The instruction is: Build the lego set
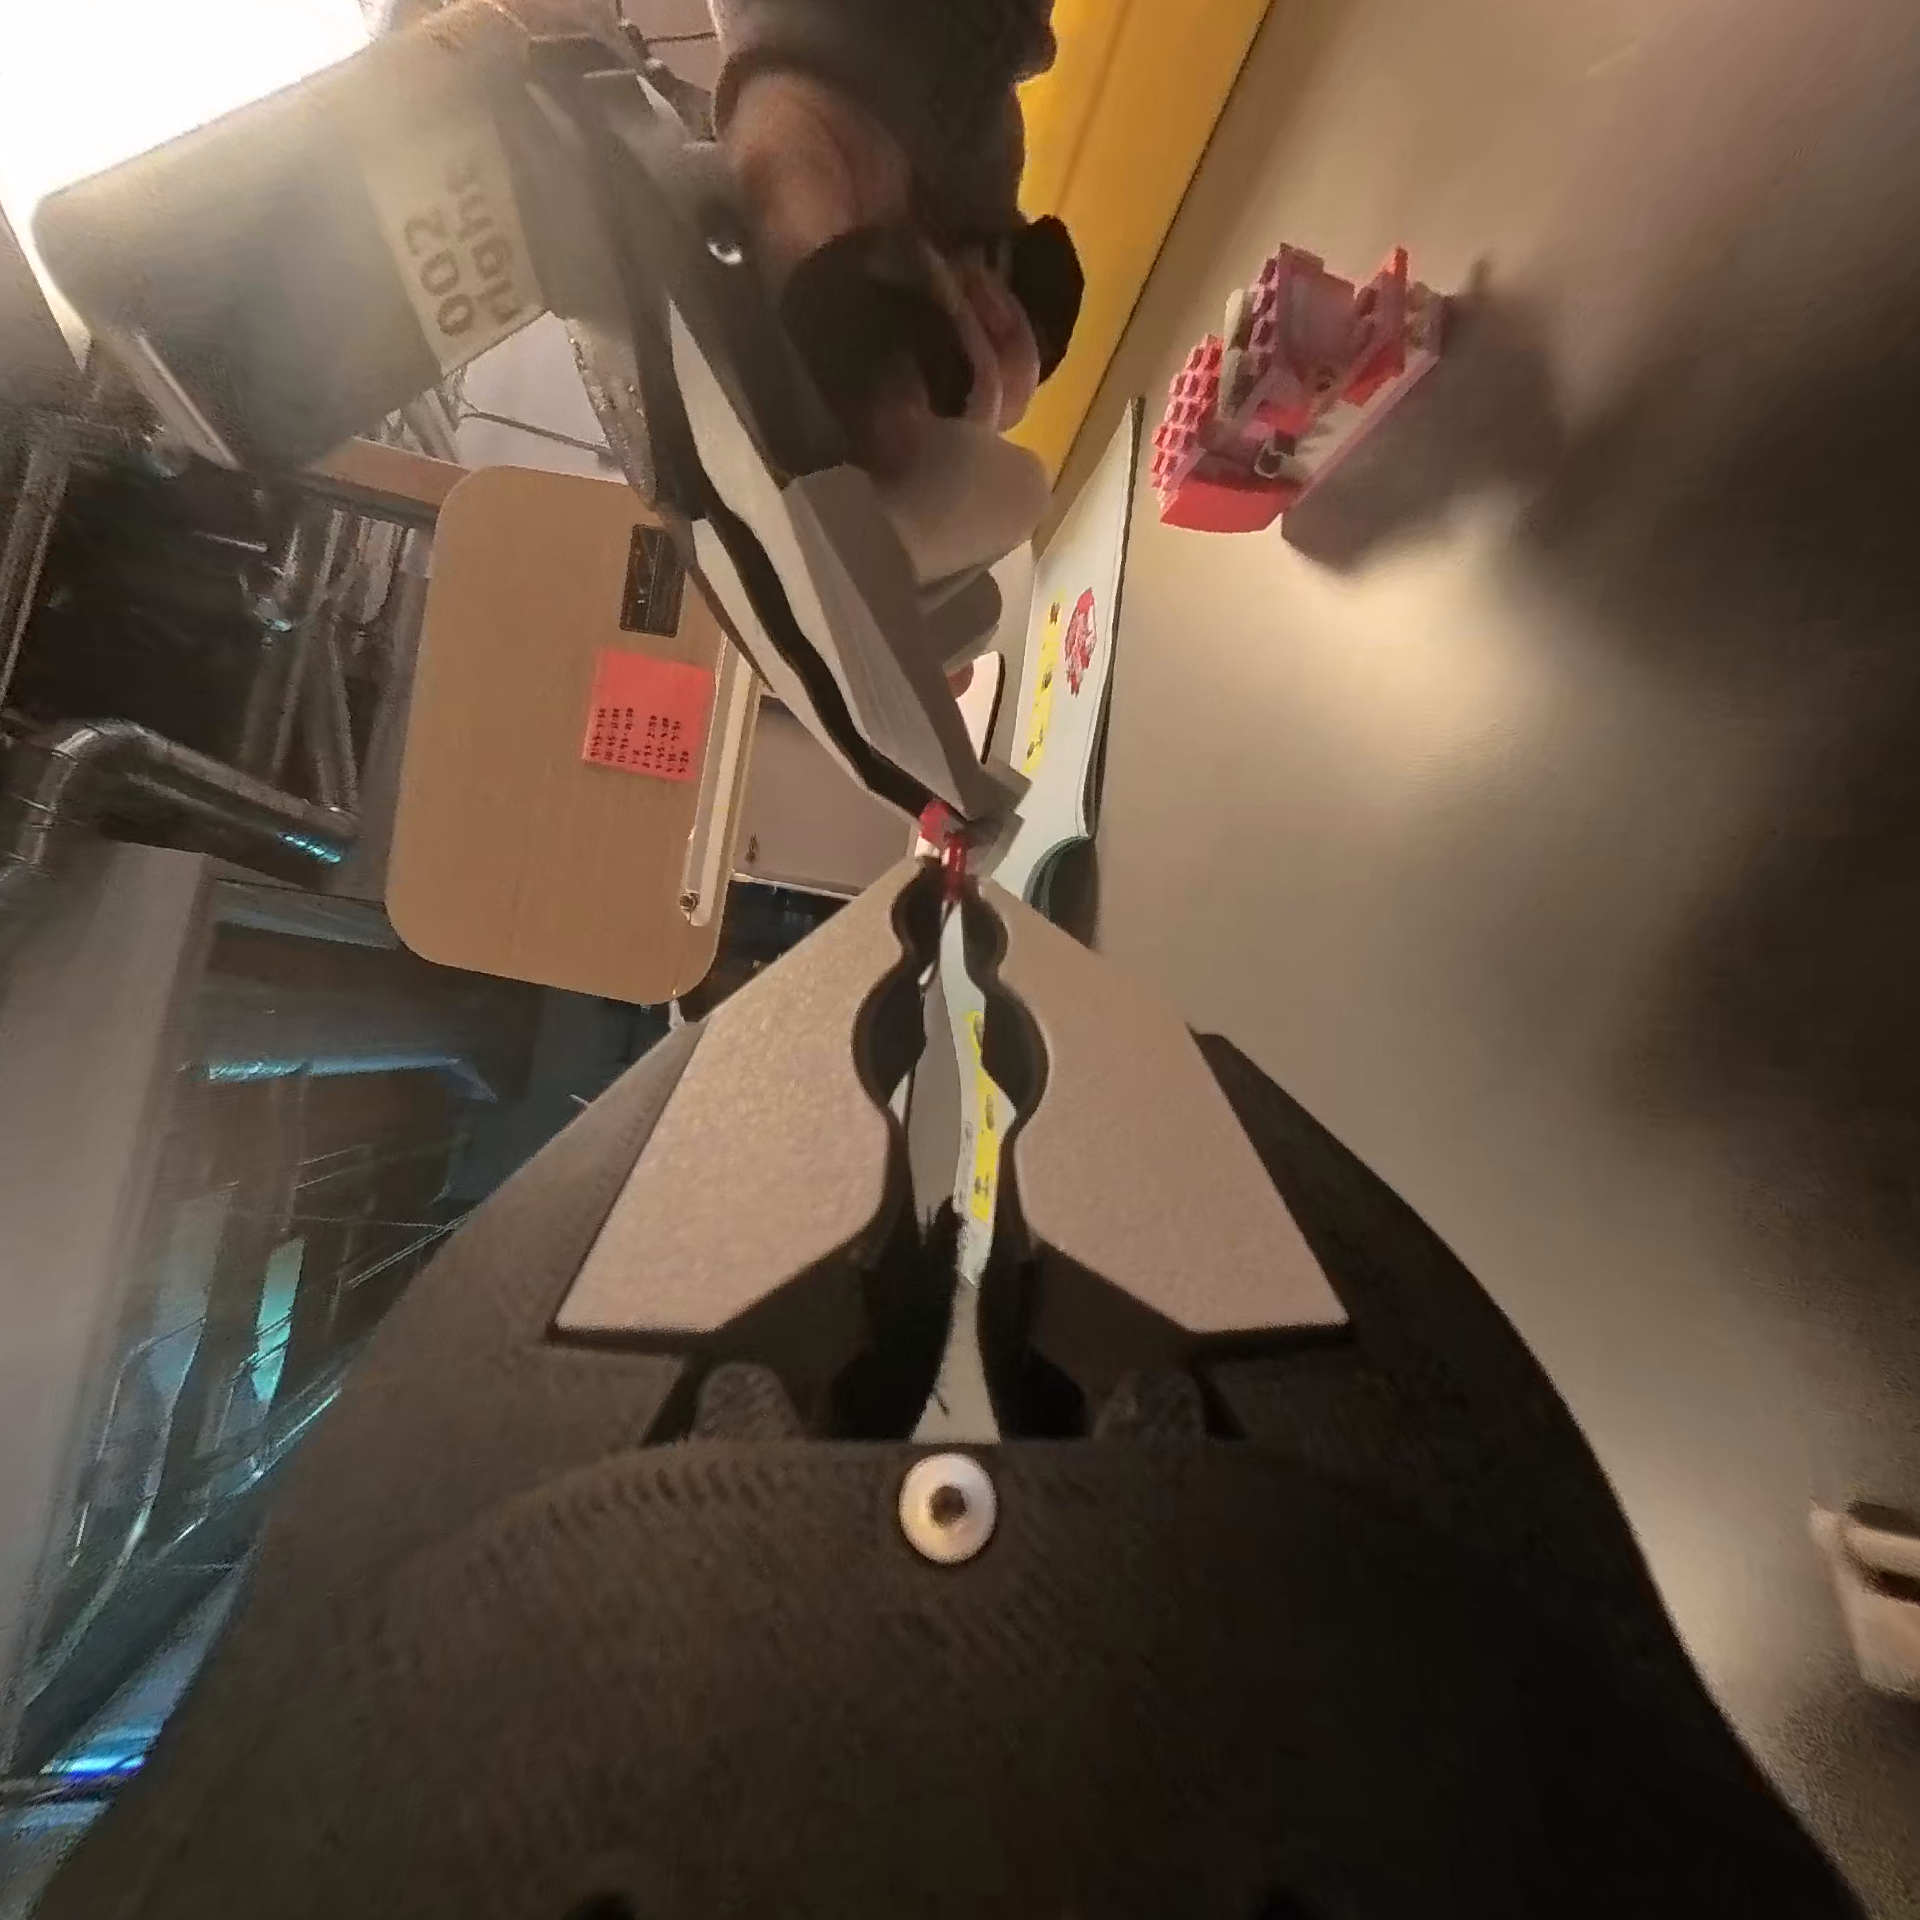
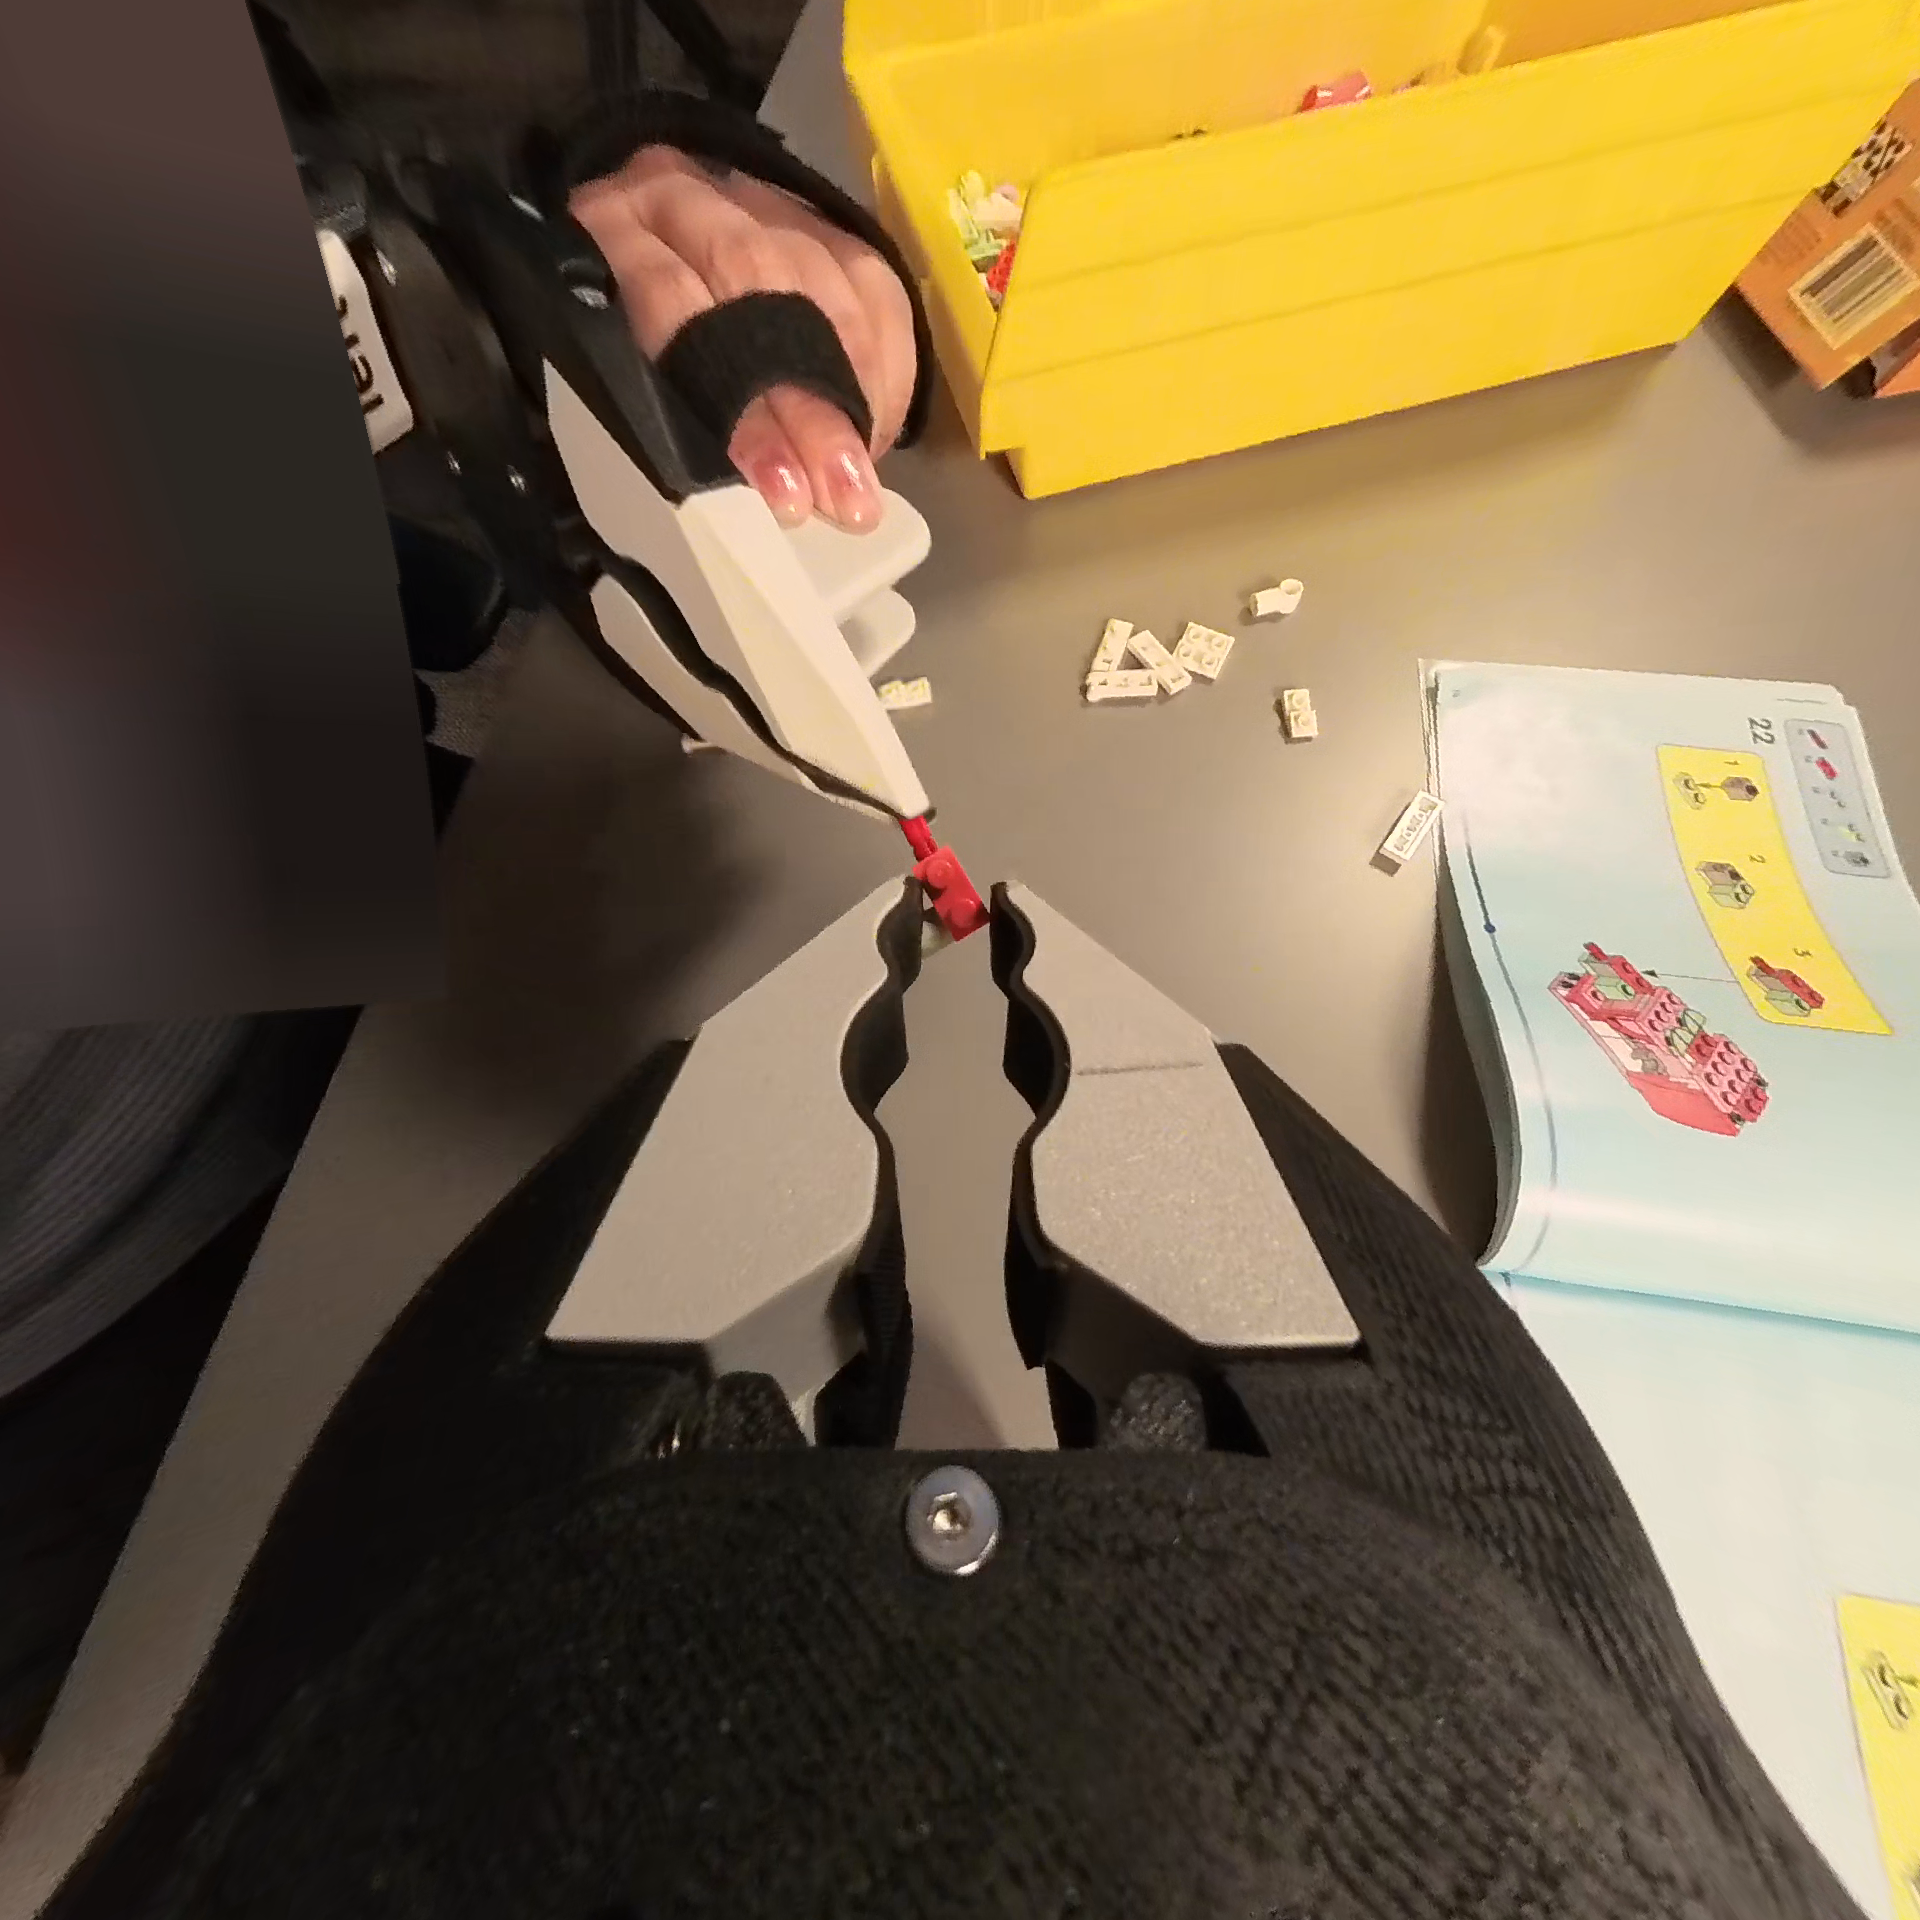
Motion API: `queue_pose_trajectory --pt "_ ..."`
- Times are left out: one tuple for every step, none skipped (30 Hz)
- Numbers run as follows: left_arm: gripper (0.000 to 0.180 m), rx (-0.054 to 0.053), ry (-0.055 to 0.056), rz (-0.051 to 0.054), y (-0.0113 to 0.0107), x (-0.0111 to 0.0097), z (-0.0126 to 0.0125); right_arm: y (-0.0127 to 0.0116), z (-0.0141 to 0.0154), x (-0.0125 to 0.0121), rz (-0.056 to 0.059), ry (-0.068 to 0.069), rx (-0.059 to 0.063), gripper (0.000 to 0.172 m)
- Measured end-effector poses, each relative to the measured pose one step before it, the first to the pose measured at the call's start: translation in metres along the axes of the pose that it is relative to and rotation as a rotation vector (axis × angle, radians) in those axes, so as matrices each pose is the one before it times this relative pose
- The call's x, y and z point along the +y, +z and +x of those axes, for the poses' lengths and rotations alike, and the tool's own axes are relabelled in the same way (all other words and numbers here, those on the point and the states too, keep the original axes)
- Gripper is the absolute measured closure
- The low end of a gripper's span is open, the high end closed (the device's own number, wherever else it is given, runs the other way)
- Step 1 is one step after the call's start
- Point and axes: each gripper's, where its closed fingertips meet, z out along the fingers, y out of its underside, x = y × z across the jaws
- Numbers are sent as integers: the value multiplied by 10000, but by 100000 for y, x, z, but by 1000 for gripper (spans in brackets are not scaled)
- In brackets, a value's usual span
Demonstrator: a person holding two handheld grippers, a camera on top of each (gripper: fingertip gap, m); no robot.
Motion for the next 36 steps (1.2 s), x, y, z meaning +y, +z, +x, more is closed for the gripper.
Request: queue_pose_trajectory --pt "178 -16 37 -45 35 60 81 39 35 56 -24 -2 33 161" --pt "178 -41 96 -31 11 25 33 35 2 32 -23 14 14 161" --pt "178 -38 144 -29 10 4 28 30 19 35 -35 2 32 161" --pt "179 -26 131 -61 25 55 46 31 39 49 -50 3 49 161" --pt "178 5 85 -44 36 40 69 47 34 69 -59 9 51 161" --pt "178 -2 63 -49 13 67 51 45 35 42 -40 4 63 161" --pt "178 -2 43 -56 21 57 57 54 31 70 -53 15 62 161" --pt "178 24 60 -64 30 65 100 64 28 97 -64 -3 73 161" --pt "178 27 102 -79 31 63 118 79 51 126 -68 -13 85 161" --pt "178 44 82 -95 61 71 142 96 52 147 -80 2 86 161" --pt "178 67 78 -90 58 49 179 101 34 175 -75 -24 78 161" --pt "178 68 113 -60 52 15 188 100 11 179 -65 -12 60 161" --pt "178 76 140 -37 51 2 219 104 -41 214 -81 9 24 161" --pt "178 101 142 -5 44 -41 256 128 -35 237 -87 -35 35 161" --pt "178 92 117 -35 54 -8 244 132 10 197 -61 -66 81 162" --pt "178 89 126 -63 61 53 225 146 32 174 -49 -62 97 162" --pt "178 71 134 -64 56 60 173 128 33 114 -8 -86 101 162" --pt "178 33 80 -42 54 81 116 83 43 62 36 -90 84 162" --pt "178 23 -14 -9 22 39 55 34 12 25 67 -100 55 162" --pt "178 1 -55 15 7 18 7 -3 22 -59 107 -115 58 162" --pt "178 -52 -117 1 -12 52 -105 -45 41 -112 118 -85 65 162" --pt "178 4 -236 21 -8 20 -95 -28 61 -90 69 -88 90 162" --pt "178 45 -304 -13 10 60 -81 -5 66 -58 20 -153 132 162" --pt "178 55 -252 -2 8 40 -43 -2 52 -47 -34 -134 133 163" --pt "178 8 -170 -4 22 47 -48 -12 62 -55 -39 -150 136 162" --pt "178 -18 -98 7 5 10 -32 -24 11 -46 -35 -113 93 162" --pt "178 -29 -98 19 -4 -21 -42 -16 15 -55 -21 -73 78 163" --pt "178 -1 -132 -14 7 3 -24 2 -12 -39 -30 -98 83 162" --pt "178 34 -187 17 19 -42 24 17 -45 -2 -48 -93 69 162" --pt "178 55 -190 1 8 -12 64 13 -26 17 -47 -75 74 162" --pt "178 14 -67 22 2 -13 22 -2 -15 -2 0 -25 51 162" --pt "178 -21 64 16 0 -16 11 -16 -31 -1 36 46 -5 162" --pt "178 -25 60 29 -10 -36 12 -25 -28 -11 73 97 -46 163" --pt "178 -12 31 24 -8 -58 15 -33 -58 4 85 124 -80 163" --pt "178 -16 77 26 -16 -65 22 -35 -84 3 81 118 -96 163" --pt "179 -11 104 49 -25 -98 36 -49 -117 12 40 90 -113 163"
